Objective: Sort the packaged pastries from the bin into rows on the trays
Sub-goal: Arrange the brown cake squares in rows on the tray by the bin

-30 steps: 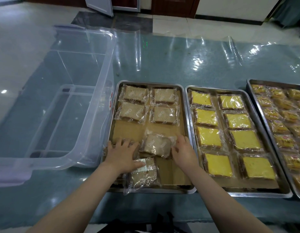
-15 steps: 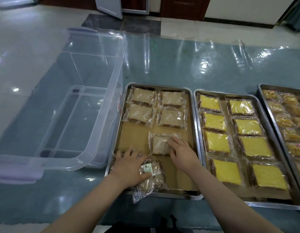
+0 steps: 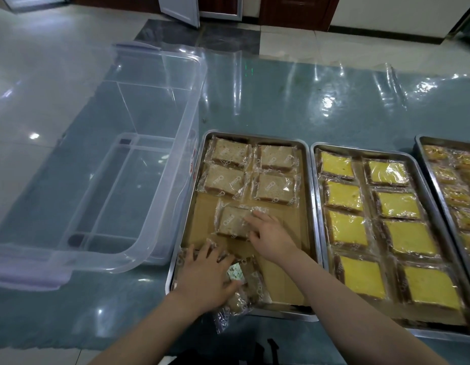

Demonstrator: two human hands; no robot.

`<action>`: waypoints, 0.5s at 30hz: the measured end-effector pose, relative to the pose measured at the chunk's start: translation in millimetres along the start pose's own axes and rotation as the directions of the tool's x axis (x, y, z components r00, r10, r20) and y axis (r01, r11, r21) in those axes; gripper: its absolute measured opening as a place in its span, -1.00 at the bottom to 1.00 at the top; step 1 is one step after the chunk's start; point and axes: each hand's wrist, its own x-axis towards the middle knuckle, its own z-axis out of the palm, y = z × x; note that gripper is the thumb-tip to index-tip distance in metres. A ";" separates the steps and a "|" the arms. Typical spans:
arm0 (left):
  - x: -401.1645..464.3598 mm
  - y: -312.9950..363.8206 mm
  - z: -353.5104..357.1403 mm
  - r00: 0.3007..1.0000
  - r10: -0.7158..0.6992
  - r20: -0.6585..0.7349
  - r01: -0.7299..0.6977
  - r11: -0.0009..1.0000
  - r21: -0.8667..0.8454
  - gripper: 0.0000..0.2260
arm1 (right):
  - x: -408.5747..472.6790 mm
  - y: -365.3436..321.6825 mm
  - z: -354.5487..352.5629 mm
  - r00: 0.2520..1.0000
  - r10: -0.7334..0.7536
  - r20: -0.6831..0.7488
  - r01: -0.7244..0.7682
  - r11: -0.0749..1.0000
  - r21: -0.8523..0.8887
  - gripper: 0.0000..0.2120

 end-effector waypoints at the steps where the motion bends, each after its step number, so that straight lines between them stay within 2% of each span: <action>1: -1.0 0.5 1.1 1.000 -0.008 -0.006 0.008 1.000 -0.016 -0.23 | 1.3 -2.5 0.8 1.000 -0.010 0.002 0.010 1.000 0.006 -0.53; 5: -3.5 1.1 -0.2 1.000 -0.022 0.012 0.022 0.999 -0.041 -0.23 | 8.7 -13.6 4.1 0.998 -0.057 0.032 0.057 0.998 -0.002 -0.52; 10: -4.7 1.3 -1.5 0.998 -0.028 0.049 0.030 0.998 -0.054 -0.38 | 19.3 -26.8 8.6 0.991 -0.095 0.090 0.096 0.995 -0.002 -0.49; 15: -4.7 1.9 -0.3 0.999 -0.027 0.035 0.028 0.999 -0.040 -0.37 | 26.3 -32.2 10.0 0.983 -0.120 0.137 0.120 0.993 0.009 -0.46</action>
